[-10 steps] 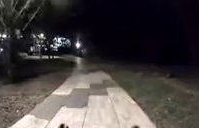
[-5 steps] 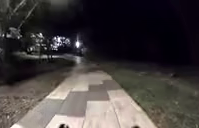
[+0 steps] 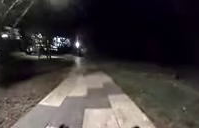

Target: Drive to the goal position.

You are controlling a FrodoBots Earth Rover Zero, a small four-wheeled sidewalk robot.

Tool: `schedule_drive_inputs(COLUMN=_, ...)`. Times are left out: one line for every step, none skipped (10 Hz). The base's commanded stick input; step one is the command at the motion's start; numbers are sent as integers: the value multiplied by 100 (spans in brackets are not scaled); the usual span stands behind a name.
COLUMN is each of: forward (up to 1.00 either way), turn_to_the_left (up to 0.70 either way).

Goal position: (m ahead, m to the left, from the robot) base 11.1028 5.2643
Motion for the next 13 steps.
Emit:
schedule_drive_inputs(forward=45, turn_to_the_left=0)
schedule_drive_inputs(forward=45, turn_to_the_left=0)
schedule_drive_inputs(forward=45, turn_to_the_left=0)
schedule_drive_inputs(forward=45, turn_to_the_left=0)
schedule_drive_inputs(forward=45, turn_to_the_left=0)
schedule_drive_inputs(forward=45, turn_to_the_left=0)
schedule_drive_inputs(forward=45, turn_to_the_left=0)
schedule_drive_inputs(forward=45, turn_to_the_left=0)
schedule_drive_inputs(forward=45, turn_to_the_left=0)
schedule_drive_inputs(forward=45, turn_to_the_left=0)
schedule_drive_inputs(forward=45, turn_to_the_left=0)
schedule_drive_inputs(forward=45, turn_to_the_left=0)
schedule_drive_inputs(forward=45, turn_to_the_left=0)
